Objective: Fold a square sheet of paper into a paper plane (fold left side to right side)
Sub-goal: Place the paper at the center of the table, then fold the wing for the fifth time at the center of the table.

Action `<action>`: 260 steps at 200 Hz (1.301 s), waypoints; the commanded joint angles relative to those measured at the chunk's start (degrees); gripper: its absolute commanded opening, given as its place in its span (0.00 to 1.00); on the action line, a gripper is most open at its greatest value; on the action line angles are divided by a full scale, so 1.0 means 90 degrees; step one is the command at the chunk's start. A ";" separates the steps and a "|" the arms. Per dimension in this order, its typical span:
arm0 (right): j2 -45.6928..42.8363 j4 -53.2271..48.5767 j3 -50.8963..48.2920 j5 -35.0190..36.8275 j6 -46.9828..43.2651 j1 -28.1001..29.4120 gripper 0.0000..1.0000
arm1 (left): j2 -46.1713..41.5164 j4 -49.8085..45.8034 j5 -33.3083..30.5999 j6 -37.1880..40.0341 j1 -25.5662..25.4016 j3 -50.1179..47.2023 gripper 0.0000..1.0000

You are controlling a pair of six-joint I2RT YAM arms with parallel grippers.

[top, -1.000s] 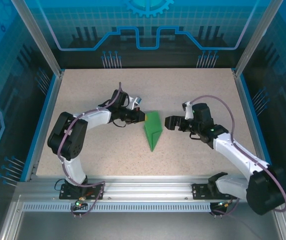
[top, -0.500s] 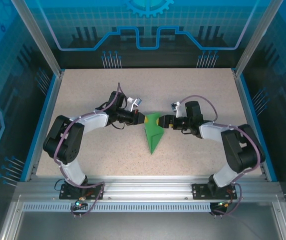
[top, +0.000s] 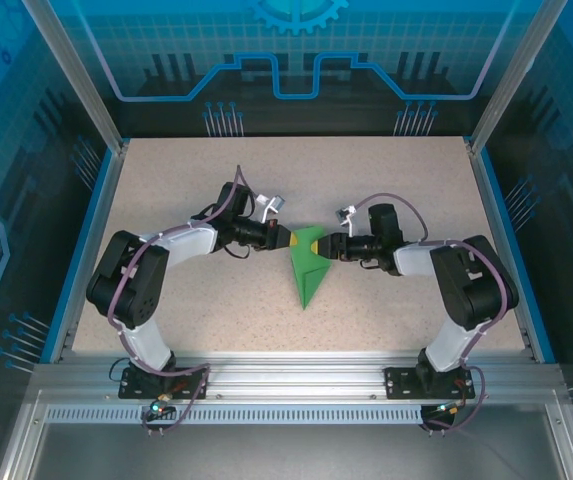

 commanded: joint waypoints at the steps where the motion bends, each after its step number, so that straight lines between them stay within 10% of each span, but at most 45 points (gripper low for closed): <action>1: -0.0348 -0.0465 0.0078 -0.0042 -0.0261 -0.0158 0.45 | 0.0099 0.0027 0.0161 0.0176 0.0039 -0.0031 0.00; 74: -0.0709 -0.0901 0.0003 0.0126 -0.0373 -0.0254 0.26 | 0.0186 -0.0059 0.0140 0.0235 0.0035 0.0014 0.00; 116: -0.0827 -0.1490 0.0131 0.0260 -0.0300 -0.0237 0.06 | 0.0043 -0.0106 -0.0178 0.0215 0.0024 0.0026 0.38; 158: -0.0986 -0.2091 0.0159 0.0764 0.0097 -0.0143 0.06 | -0.0648 -0.0544 -0.1192 0.0341 0.0018 0.0032 0.58; 260: -0.0263 -0.3206 0.1458 0.1681 0.1530 0.0123 0.08 | -0.1812 -0.2681 -0.3926 0.1476 -0.1890 0.0273 0.61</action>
